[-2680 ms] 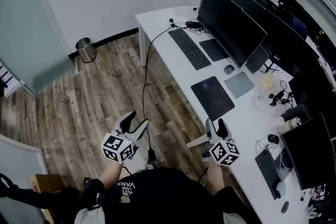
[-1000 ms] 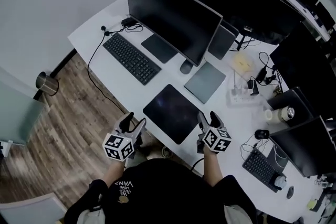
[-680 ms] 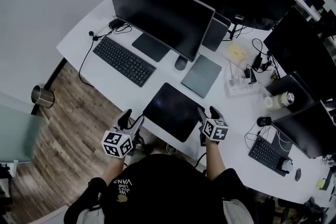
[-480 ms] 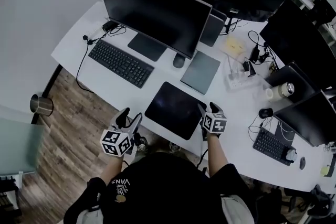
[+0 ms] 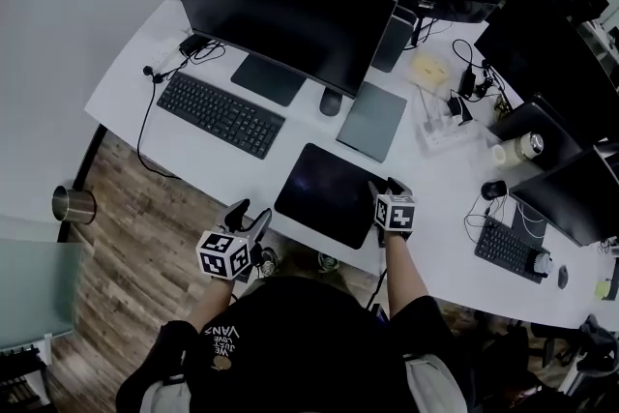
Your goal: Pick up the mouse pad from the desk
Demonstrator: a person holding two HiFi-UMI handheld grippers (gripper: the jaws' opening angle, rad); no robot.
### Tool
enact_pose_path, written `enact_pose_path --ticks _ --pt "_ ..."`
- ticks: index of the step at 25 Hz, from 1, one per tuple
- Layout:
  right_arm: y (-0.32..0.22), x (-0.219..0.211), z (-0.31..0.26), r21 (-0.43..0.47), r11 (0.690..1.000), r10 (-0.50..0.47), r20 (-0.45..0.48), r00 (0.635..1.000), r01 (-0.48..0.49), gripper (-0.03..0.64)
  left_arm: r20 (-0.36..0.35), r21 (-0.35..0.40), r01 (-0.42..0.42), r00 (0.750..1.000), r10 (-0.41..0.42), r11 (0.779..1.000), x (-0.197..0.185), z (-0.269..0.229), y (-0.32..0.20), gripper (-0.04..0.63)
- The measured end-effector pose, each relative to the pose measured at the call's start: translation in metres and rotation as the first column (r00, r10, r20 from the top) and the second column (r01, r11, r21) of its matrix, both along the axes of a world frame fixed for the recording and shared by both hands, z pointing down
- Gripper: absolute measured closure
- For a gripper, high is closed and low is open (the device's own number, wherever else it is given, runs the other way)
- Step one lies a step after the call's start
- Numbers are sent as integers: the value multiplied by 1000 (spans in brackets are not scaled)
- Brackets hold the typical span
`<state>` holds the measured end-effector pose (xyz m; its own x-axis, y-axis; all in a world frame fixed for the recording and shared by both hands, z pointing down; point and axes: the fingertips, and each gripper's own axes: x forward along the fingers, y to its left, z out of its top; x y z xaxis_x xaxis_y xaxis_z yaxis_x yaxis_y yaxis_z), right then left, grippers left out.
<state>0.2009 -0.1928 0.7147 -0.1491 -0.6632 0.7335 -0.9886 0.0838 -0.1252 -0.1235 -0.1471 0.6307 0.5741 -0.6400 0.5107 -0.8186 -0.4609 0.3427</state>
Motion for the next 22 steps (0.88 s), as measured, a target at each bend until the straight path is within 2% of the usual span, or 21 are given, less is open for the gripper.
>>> enact_pose_path --ticks 4,8,14,22 --pt "4 -3 -1 -15 1000 -3 18 1000 3 465 30 -65 -36 999 38 997 15 21 -1 360" --pt "5 -14 -4 3 1000 -24 38 999 23 549 102 -109 -47 993 58 993 28 38 -6 328" --pt "7 -20 -17 35 999 -43 57 997 41 566 229 -175 -72 967 111 982 49 64 -6 305" --pt "12 -28 -32 76 994 -88 100 991 81 566 302 -228 -18 949 88 974 60 83 -6 305"
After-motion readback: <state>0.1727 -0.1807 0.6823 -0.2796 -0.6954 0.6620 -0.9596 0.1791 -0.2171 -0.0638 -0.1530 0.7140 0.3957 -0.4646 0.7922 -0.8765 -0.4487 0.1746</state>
